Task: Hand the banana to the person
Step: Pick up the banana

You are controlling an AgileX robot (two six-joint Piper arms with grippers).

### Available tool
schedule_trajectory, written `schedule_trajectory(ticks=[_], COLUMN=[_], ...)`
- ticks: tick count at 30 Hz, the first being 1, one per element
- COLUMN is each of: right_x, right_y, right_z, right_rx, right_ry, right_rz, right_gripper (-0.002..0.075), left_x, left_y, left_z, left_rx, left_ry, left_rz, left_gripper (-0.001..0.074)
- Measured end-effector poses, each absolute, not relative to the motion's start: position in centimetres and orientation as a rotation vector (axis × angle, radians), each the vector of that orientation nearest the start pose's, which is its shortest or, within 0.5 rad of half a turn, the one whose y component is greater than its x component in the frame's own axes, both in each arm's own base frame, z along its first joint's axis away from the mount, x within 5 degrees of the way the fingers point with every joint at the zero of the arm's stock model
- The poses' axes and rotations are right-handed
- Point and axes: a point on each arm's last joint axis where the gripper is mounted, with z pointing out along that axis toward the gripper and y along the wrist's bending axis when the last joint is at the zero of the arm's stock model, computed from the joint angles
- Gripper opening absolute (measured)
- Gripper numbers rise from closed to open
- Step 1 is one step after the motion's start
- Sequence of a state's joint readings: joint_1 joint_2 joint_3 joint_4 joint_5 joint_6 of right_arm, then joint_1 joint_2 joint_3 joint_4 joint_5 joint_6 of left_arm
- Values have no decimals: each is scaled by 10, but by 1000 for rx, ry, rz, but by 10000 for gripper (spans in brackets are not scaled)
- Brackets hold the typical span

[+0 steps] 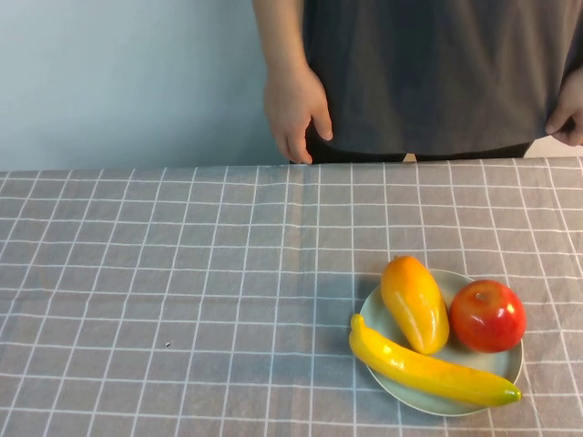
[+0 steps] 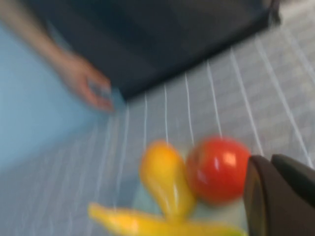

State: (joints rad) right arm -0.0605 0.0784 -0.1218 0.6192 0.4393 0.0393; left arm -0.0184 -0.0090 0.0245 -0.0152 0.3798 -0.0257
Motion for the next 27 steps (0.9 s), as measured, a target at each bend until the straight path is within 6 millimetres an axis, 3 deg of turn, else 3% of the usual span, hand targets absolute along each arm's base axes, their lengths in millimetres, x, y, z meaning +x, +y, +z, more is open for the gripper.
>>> schedule_trajectory(ticks=[6, 10, 14, 17, 22, 25, 27], right_x=[75, 100, 132, 153, 178, 187, 197], right_y=[23, 18, 26, 44, 96, 131, 147], right_z=[265, 283, 293, 291, 278, 268, 259], right_rx=[176, 22, -171, -375, -845, -1120, -1250], right_ry=[2230, 2463, 2578, 2632, 2645, 2604, 2587], right_rz=[443, 327, 321, 332, 282, 213, 176], right_gripper=[-9, -9, -9, -9, -4, 46, 122], left_x=[52, 52, 52, 52, 52, 52, 52], left_y=[-1, -1, -1, -1, -1, -1, -1], left_z=[171, 171, 171, 171, 171, 171, 171], left_rx=[-15, -15, -15, -15, -15, -15, -15], left_ry=[1880, 1880, 1880, 1880, 1880, 1880, 1880], left_rz=[-44, -44, -44, -44, -44, -44, -44], left_gripper=[0, 0, 0, 0, 0, 0, 0])
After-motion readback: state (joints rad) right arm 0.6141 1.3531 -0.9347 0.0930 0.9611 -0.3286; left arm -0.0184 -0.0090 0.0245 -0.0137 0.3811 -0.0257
